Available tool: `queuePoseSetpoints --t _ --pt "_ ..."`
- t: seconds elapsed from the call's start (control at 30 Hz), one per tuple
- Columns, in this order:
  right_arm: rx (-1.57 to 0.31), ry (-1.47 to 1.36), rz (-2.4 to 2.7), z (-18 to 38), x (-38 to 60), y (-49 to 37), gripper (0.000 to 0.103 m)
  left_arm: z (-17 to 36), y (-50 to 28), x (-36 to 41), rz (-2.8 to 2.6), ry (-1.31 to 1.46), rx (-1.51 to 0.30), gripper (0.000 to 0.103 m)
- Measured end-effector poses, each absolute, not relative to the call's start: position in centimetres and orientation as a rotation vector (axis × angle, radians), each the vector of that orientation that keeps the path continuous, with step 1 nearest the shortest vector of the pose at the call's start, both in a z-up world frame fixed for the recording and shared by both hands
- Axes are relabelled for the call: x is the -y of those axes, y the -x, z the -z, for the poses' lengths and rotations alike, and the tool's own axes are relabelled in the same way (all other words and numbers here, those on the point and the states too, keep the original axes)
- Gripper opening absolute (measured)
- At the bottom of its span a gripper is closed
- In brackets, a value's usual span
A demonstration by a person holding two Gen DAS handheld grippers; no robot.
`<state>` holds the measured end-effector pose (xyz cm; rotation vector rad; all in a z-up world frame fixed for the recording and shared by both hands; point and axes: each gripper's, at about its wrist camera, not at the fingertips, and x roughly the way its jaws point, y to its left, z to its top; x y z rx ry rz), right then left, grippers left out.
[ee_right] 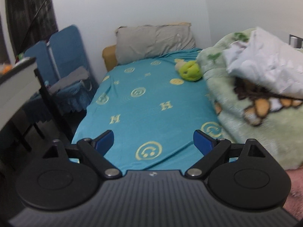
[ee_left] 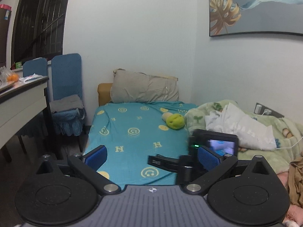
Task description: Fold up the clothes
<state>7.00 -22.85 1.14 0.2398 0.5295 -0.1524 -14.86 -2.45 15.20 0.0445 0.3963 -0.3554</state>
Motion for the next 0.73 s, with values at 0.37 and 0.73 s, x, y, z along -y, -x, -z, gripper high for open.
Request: queuePoseSetpoints --t 0.37,0.73 --pt "-0.585 -0.154 0.122 2.3 20.7 -7.4 0.093 -10.4 16.3 8.2 0.372 -0.101 -0.479 0.103" --pt "-0.55 -0.19 0.127 2.3 21.4 -6.4 0.093 -9.6 17.1 10.3 0.371 -0.139 -0.48 0.103"
